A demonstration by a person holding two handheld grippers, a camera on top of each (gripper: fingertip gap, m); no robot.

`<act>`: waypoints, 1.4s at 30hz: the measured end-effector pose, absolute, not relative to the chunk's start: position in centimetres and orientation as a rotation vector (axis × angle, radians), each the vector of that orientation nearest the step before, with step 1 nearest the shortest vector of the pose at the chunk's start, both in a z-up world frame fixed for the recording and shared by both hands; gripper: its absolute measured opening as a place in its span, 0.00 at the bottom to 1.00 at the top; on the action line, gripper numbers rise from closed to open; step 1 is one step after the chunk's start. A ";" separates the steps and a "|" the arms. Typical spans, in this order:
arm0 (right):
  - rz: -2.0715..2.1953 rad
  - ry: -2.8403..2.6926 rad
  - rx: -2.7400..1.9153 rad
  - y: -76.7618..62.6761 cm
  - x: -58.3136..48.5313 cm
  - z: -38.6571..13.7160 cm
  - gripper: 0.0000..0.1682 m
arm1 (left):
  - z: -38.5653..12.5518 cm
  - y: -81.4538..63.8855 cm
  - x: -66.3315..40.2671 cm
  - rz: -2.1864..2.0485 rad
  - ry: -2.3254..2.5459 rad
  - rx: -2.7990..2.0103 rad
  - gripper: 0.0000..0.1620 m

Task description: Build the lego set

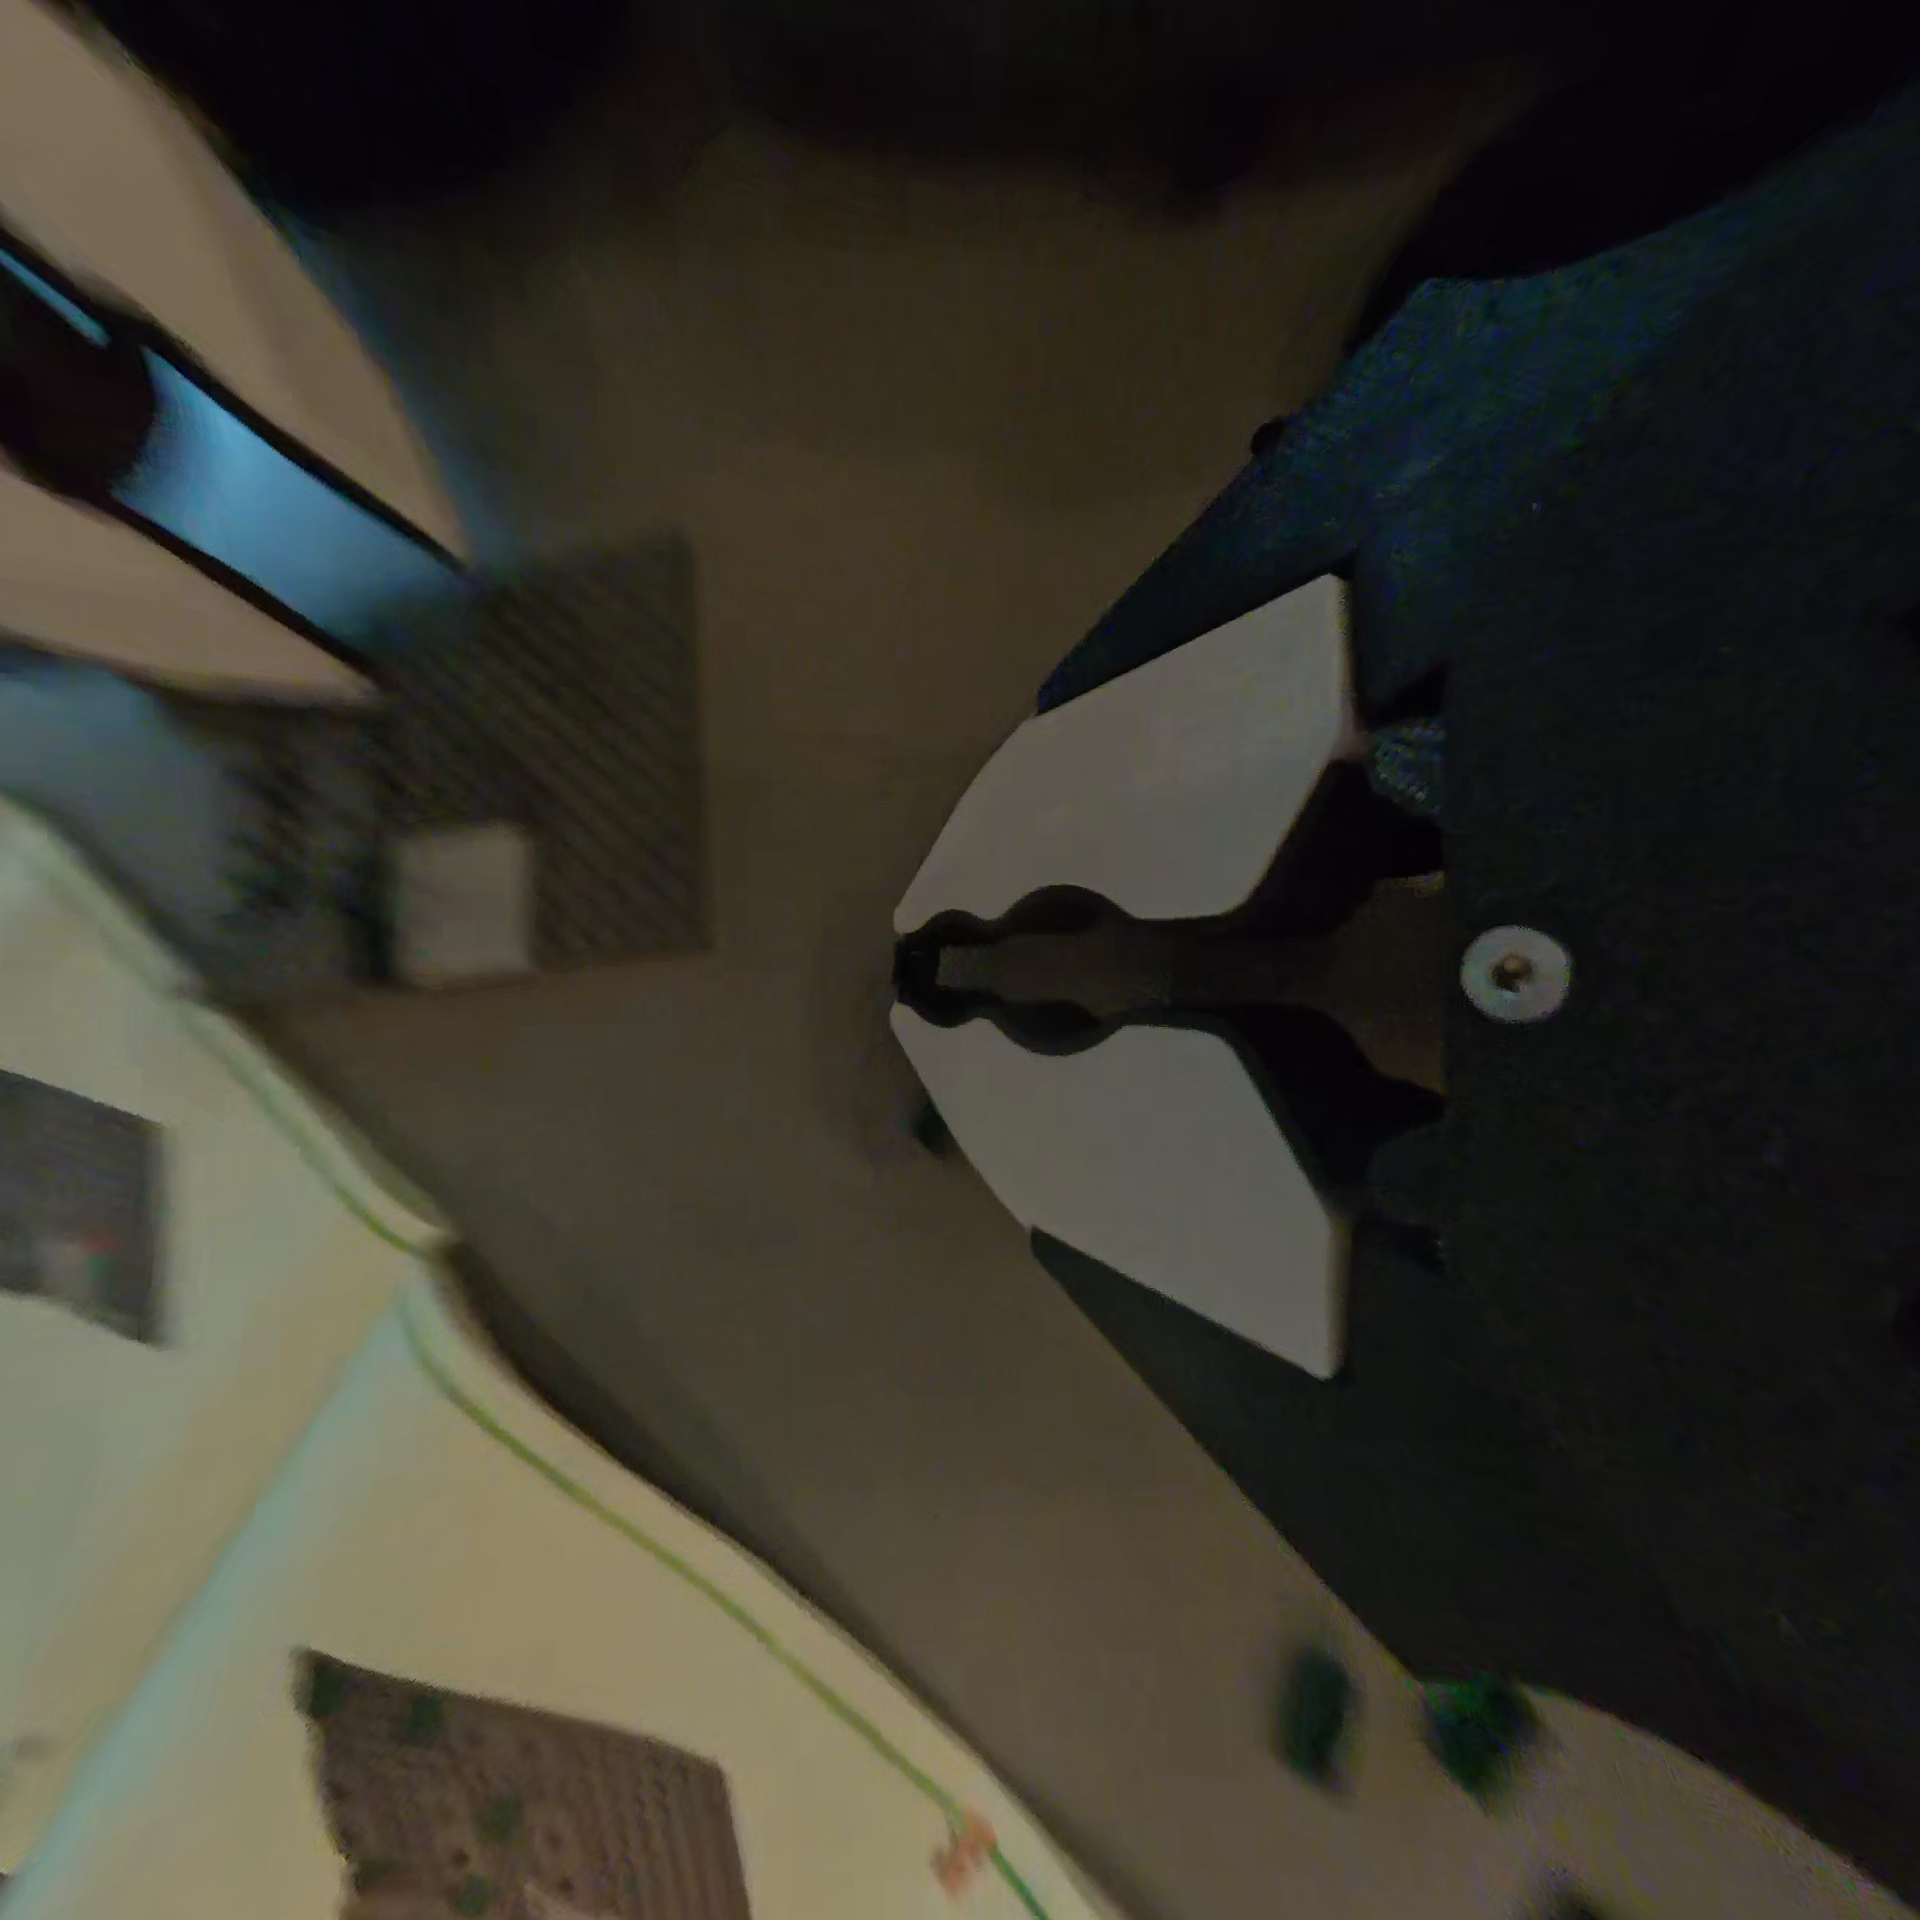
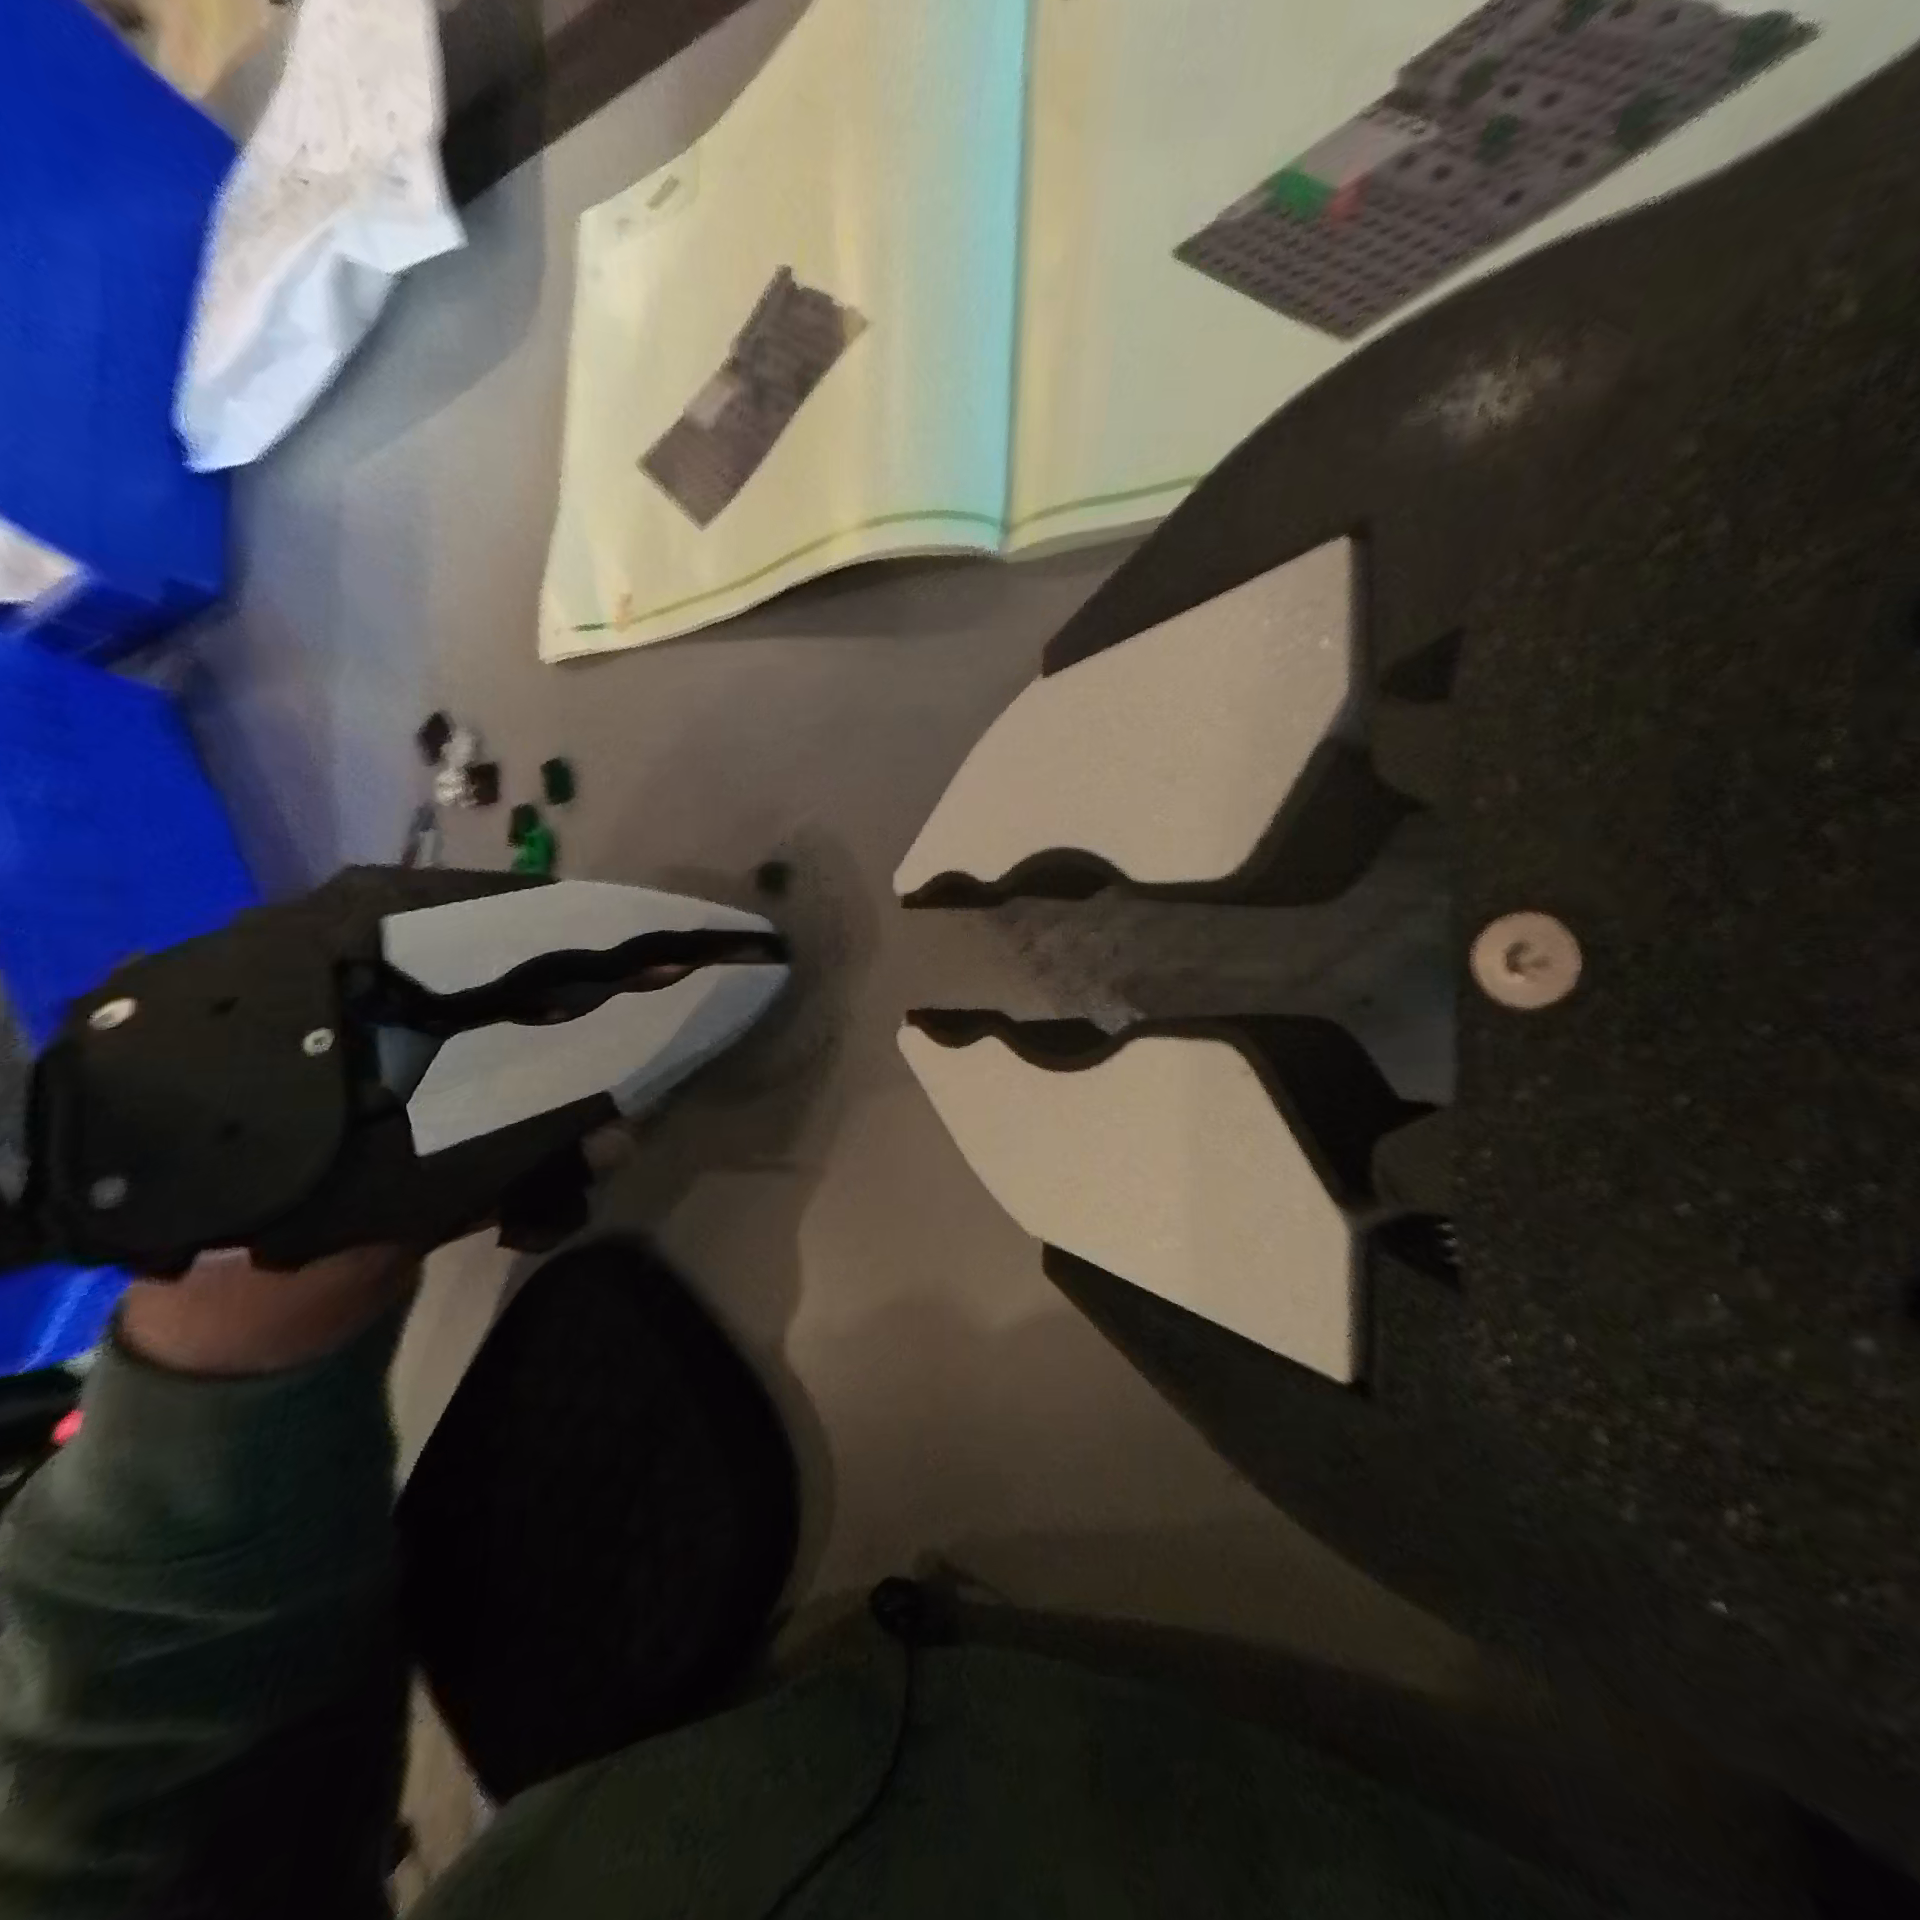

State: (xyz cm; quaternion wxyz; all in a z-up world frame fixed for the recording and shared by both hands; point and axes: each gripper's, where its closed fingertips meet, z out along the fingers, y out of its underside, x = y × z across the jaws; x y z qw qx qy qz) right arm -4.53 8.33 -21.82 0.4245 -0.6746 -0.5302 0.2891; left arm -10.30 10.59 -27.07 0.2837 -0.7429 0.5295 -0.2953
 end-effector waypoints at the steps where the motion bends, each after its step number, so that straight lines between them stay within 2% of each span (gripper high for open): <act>1: 0.736 -1.333 -1.648 8.1 -4.8 -21.4 0.11 | -25.9 10.0 -9.7 -0.916 1.372 -1.959 0.04; 7: 0.753 -1.418 -1.314 5.3 -6.3 -18.4 0.10 | -19.1 5.6 -7.4 -1.645 1.218 -1.783 0.04; 13: 0.610 -1.463 -1.186 3.7 -6.3 -16.8 0.08 | -16.6 3.6 -6.3 -1.959 1.198 -1.696 0.04; 17: 0.445 -1.391 -1.178 4.2 -5.8 -15.6 0.10 | -15.1 3.4 -5.6 -2.100 1.097 -1.632 0.04; 29: 0.071 -1.131 -1.099 5.2 -4.9 -11.8 0.08 | -10.6 5.3 -4.7 -2.331 0.665 -1.403 0.04; 38: 0.025 -1.166 -1.058 5.3 -5.3 -10.9 0.05 | -10.0 5.4 -4.8 -2.403 0.558 -1.352 0.04; 42: 0.103 -1.268 -1.122 5.5 -5.5 -11.9 0.04 | -11.2 5.3 -4.6 -2.344 0.588 -1.387 0.05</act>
